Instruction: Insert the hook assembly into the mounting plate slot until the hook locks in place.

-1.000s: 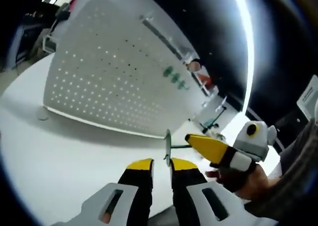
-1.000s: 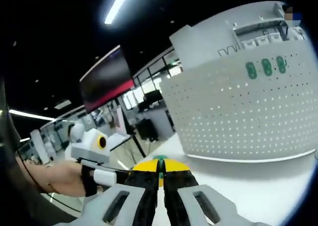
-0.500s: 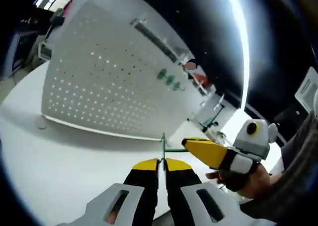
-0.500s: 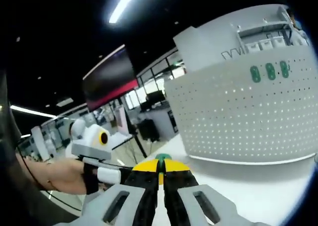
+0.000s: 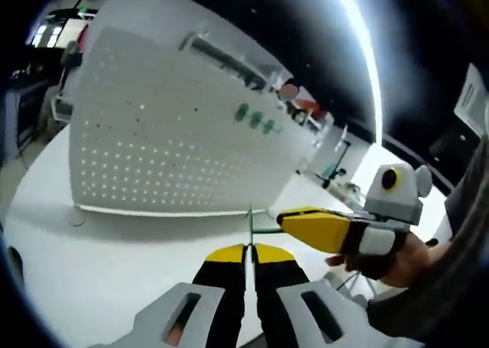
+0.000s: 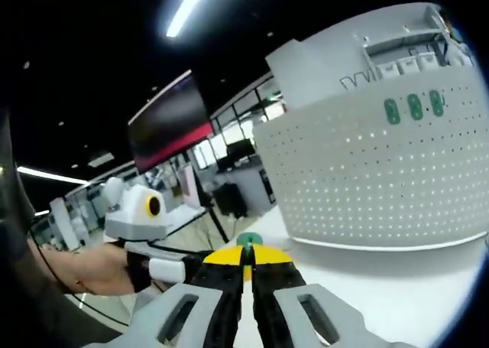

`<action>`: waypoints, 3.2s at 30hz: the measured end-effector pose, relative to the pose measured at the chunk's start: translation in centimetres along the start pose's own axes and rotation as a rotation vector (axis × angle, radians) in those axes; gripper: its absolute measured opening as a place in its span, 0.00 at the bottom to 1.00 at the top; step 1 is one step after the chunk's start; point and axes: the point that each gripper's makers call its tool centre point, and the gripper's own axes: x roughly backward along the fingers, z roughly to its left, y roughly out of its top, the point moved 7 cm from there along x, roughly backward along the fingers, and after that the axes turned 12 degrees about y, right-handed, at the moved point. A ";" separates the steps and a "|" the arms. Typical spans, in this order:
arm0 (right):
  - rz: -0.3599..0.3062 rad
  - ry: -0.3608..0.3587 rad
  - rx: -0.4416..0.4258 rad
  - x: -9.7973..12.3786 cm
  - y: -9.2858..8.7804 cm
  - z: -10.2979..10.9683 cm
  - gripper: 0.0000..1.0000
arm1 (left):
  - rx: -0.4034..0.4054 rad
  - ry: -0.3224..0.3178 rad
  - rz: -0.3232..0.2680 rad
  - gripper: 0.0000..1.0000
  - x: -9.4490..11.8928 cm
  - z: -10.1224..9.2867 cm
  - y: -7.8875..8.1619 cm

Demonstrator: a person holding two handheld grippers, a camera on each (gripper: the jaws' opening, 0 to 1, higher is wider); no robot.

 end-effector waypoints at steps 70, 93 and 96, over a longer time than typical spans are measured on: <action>-0.078 -0.018 -0.058 0.6 0.4 0.0 0.00 | -0.249 0.059 -0.087 0.03 0.4 -2.4 1.3; -0.044 -0.081 0.028 1.3 0.6 -1.3 0.00 | -0.305 0.129 -0.063 0.23 0.8 -0.8 0.9; -0.046 -0.093 0.026 1.6 0.6 -1.7 0.00 | -0.291 0.147 -0.056 0.39 0.8 -0.5 0.9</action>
